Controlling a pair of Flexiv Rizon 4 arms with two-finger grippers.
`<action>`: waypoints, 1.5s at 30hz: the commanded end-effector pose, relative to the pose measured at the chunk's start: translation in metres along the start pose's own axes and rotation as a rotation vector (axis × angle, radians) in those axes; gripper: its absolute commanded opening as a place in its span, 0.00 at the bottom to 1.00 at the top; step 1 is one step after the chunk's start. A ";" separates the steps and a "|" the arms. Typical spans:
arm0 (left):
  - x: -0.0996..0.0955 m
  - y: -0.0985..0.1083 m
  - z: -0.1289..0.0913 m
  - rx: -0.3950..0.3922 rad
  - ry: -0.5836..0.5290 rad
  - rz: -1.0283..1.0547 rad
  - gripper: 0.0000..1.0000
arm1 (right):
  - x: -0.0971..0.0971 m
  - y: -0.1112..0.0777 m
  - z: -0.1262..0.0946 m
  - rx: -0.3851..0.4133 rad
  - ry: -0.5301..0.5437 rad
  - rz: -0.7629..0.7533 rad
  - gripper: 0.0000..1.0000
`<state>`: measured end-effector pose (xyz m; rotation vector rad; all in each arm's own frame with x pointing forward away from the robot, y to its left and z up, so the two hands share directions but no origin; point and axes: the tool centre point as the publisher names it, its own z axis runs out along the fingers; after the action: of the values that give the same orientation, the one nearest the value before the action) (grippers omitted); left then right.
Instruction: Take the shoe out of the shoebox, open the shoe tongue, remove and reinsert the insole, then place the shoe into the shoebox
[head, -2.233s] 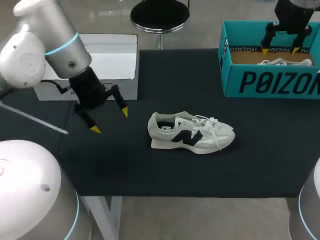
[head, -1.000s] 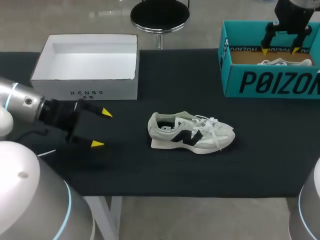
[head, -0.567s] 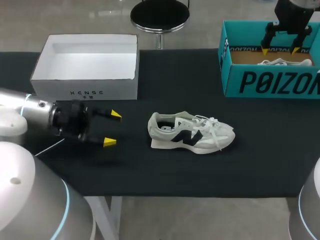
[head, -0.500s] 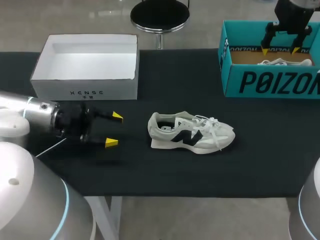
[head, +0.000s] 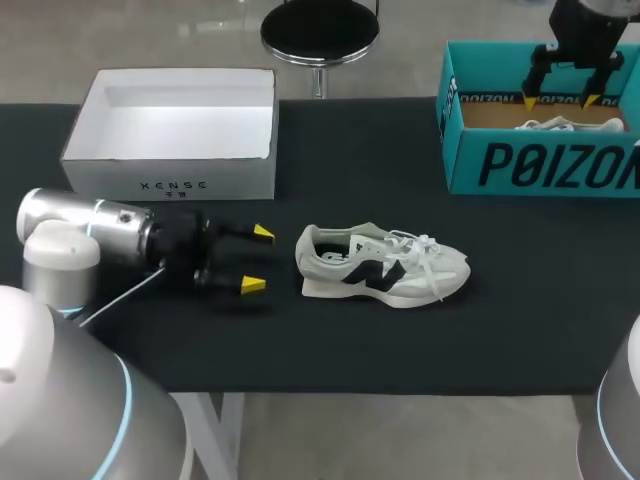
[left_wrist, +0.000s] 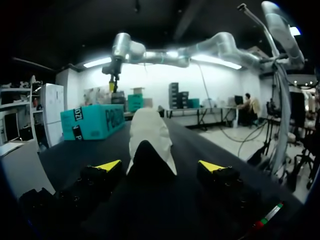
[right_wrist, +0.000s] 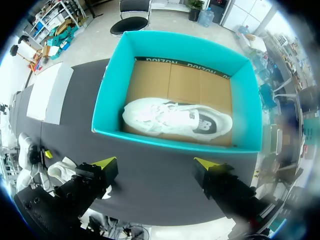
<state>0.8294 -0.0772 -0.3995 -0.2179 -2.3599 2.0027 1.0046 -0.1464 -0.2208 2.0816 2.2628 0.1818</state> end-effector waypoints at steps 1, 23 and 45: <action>-0.011 0.005 0.017 -0.013 0.013 0.005 1.00 | 0.000 0.000 0.000 -0.001 0.001 0.000 1.00; -0.008 0.017 0.067 -0.082 0.049 -0.007 1.00 | 0.000 0.000 0.000 -0.001 0.001 0.000 1.00; -0.005 0.026 0.081 -0.186 -0.046 -0.029 1.00 | 0.000 0.000 0.000 -0.001 0.001 0.000 1.00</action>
<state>0.8338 -0.1495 -0.4376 -0.1587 -2.5399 1.7938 1.0046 -0.1464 -0.2208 2.0815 2.2628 0.1818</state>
